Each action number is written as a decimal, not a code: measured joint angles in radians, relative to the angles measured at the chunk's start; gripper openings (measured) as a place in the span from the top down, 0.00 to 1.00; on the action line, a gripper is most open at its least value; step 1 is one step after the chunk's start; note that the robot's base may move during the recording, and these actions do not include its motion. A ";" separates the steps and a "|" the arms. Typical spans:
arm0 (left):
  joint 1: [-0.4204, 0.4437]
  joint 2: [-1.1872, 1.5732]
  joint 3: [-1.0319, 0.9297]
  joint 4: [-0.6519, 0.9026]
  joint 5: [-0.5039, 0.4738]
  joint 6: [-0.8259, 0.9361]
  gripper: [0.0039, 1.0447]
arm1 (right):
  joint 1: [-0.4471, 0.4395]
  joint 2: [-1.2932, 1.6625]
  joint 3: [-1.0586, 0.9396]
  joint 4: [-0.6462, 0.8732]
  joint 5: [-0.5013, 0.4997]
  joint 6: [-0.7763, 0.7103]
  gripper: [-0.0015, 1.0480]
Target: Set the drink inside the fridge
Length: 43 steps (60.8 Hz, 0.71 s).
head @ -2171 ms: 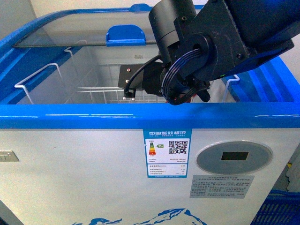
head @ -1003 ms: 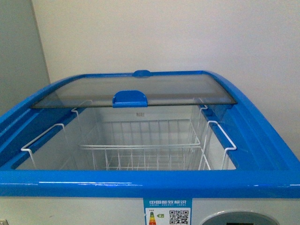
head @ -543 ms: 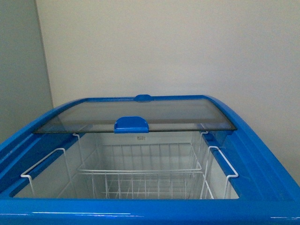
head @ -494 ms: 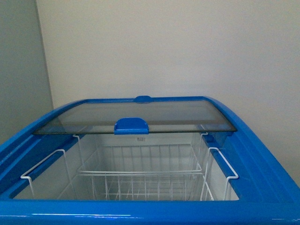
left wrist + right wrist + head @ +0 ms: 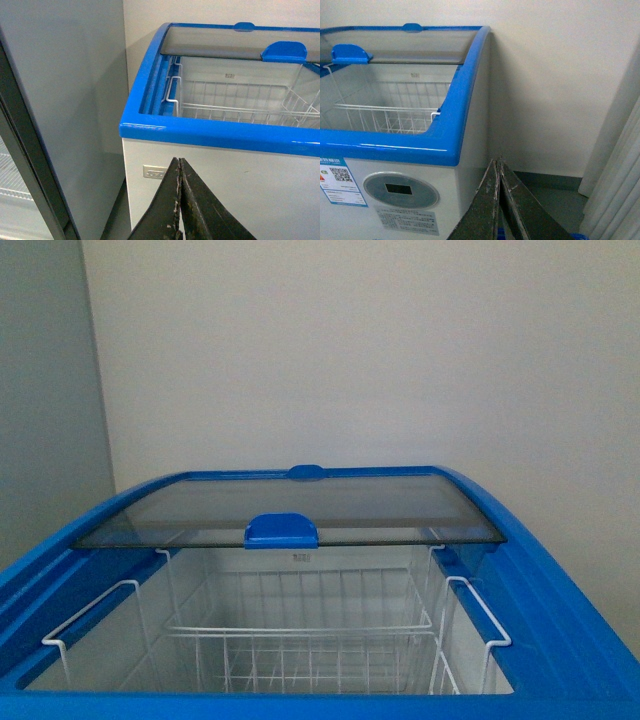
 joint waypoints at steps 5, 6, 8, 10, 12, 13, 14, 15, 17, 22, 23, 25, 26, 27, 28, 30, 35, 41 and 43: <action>0.000 0.000 0.000 0.000 0.000 0.000 0.98 | 0.000 -0.008 -0.008 0.001 0.000 0.000 0.97; 0.000 0.000 0.000 0.000 0.000 0.000 0.98 | 0.000 -0.009 -0.009 0.001 0.000 0.000 0.97; 0.000 0.000 0.000 0.000 0.000 0.000 0.98 | -0.001 -0.011 -0.011 0.001 0.000 0.000 0.97; 0.000 0.000 0.000 0.000 0.000 0.000 0.98 | -0.001 -0.014 -0.014 0.002 0.000 0.000 0.97; 0.000 0.000 0.000 0.000 0.000 0.000 0.98 | -0.001 -0.016 -0.018 0.004 0.000 0.000 0.97; 0.000 0.000 0.000 0.000 0.000 0.000 0.98 | -0.001 -0.017 -0.019 0.004 0.000 0.000 0.97; 0.000 0.000 0.000 0.000 0.000 0.000 0.98 | -0.001 -0.019 -0.022 0.005 0.000 0.000 0.97; 0.000 0.000 0.000 0.000 0.000 0.000 0.98 | -0.001 -0.020 -0.024 0.005 0.000 0.000 0.97; 0.000 0.000 0.000 0.000 0.000 0.000 0.98 | -0.001 -0.023 -0.027 0.005 0.000 0.000 0.97; 0.000 0.000 0.000 0.000 0.000 0.000 0.98 | -0.002 -0.046 -0.047 0.010 -0.001 0.000 0.97; 0.000 0.000 0.000 0.000 0.000 0.000 0.98 | -0.002 -0.053 -0.055 0.010 -0.001 0.000 0.97; 0.000 0.000 0.000 0.000 0.000 0.000 0.98 | -0.002 -0.059 -0.062 0.009 0.001 0.000 0.97; 0.000 0.000 0.000 0.000 -0.001 0.000 0.98 | -0.002 -0.061 -0.062 0.008 -0.004 0.000 0.97; 0.000 0.000 0.000 0.000 0.000 0.000 0.98 | -0.002 -0.062 -0.062 0.009 -0.003 -0.001 0.97; 0.000 0.000 0.000 0.000 0.001 0.000 0.98 | -0.002 -0.062 -0.062 0.010 -0.002 0.000 0.97; 0.000 0.000 0.000 0.000 0.000 0.000 0.98 | -0.002 -0.063 -0.062 0.010 -0.001 0.000 0.97; 0.000 0.000 0.000 0.000 0.000 0.000 0.98 | -0.002 -0.066 -0.062 0.011 -0.003 0.000 0.97; 0.000 0.000 0.000 0.000 0.000 0.000 0.98 | -0.002 -0.066 -0.062 0.011 -0.003 -0.002 0.97; 0.000 0.000 0.000 0.000 0.000 0.000 0.98 | -0.002 -0.067 -0.062 0.011 -0.003 -0.002 0.93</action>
